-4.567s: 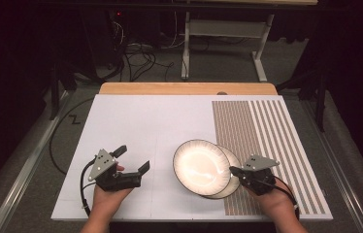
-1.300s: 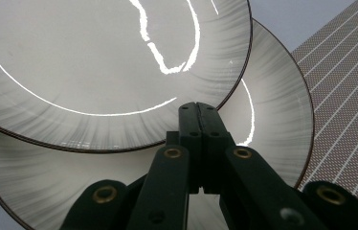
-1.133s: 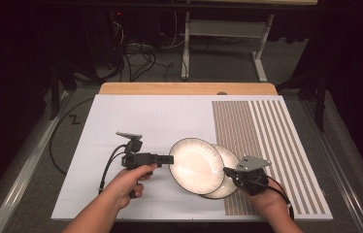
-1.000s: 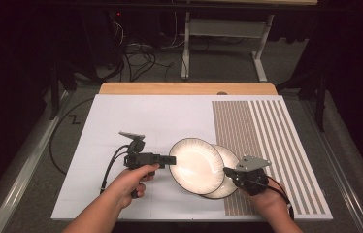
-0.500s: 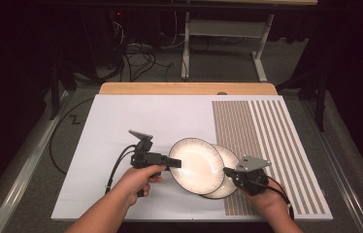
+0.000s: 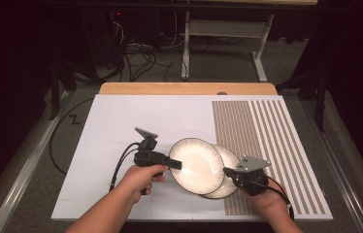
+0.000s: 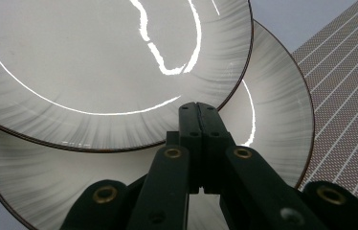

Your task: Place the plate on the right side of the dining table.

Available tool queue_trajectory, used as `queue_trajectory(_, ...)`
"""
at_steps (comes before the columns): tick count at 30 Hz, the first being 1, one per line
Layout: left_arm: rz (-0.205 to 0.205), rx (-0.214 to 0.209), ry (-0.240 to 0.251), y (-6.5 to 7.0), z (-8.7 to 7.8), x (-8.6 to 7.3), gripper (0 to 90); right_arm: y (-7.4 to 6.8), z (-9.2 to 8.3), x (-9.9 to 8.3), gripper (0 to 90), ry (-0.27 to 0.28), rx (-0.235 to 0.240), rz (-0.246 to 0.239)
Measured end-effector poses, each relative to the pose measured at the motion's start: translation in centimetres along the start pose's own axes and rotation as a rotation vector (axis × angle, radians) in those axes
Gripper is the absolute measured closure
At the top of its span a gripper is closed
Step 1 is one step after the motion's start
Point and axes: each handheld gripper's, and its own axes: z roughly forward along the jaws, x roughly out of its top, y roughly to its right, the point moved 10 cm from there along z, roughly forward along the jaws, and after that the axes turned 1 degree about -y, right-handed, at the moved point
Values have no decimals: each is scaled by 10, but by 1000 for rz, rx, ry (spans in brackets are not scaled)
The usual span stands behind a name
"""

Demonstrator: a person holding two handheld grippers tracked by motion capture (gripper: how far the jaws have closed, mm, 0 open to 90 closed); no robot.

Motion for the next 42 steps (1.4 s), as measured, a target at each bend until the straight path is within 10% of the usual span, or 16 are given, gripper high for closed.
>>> queue_trajectory(13, 32, 93, -1, 1, 1, -1, 747, 1, -1, 0, 900, 4, -2, 2)
queue_trajectory(42, 90, 51, 135, 5, -9, 5, 795, 37, -27, 2, 578, 135, -22, 170)
